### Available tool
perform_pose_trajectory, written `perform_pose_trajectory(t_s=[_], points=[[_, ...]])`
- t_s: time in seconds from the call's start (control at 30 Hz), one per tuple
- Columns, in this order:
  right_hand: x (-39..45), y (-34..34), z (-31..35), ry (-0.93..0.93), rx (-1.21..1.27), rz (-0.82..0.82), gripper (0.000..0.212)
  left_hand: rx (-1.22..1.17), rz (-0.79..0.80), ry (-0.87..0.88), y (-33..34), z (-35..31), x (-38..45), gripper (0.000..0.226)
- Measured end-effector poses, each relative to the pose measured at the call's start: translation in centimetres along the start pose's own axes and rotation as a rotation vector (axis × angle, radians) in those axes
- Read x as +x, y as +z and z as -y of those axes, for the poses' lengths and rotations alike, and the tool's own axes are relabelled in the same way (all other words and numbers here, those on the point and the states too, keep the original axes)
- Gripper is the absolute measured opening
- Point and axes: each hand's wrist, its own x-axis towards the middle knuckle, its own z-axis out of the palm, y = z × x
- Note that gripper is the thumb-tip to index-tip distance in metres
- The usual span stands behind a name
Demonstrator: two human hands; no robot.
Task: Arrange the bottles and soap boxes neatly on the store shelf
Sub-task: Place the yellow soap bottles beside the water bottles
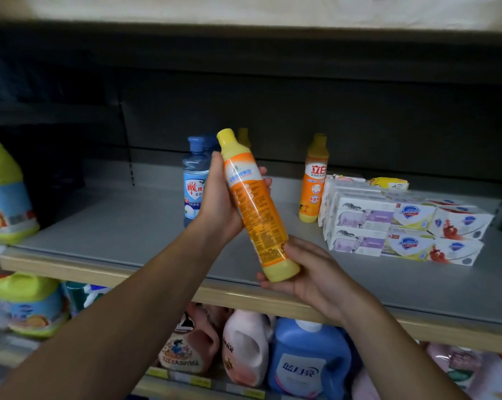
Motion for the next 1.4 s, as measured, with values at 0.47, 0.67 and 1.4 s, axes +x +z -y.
perform_pose_trajectory(t_s=[0.47, 0.67, 1.4], points=[[0.7, -1.8, -3.1, -0.72, -1.333, -0.689, 0.069, 0.54, -0.298, 0.103, -0.2, 2.2, -0.8, 0.024], [-0.1, -2.5, -3.0, -0.727, -1.362, -0.512, 0.069, 0.568, -0.266, 0.102, -1.1, 1.6, -0.3, 0.031], [1.1, -4.1, -2.0, -0.357, -1.278, -0.409, 0.058, 1.111, -0.035, 0.235, -0.1, -0.7, 2.5, 0.036]])
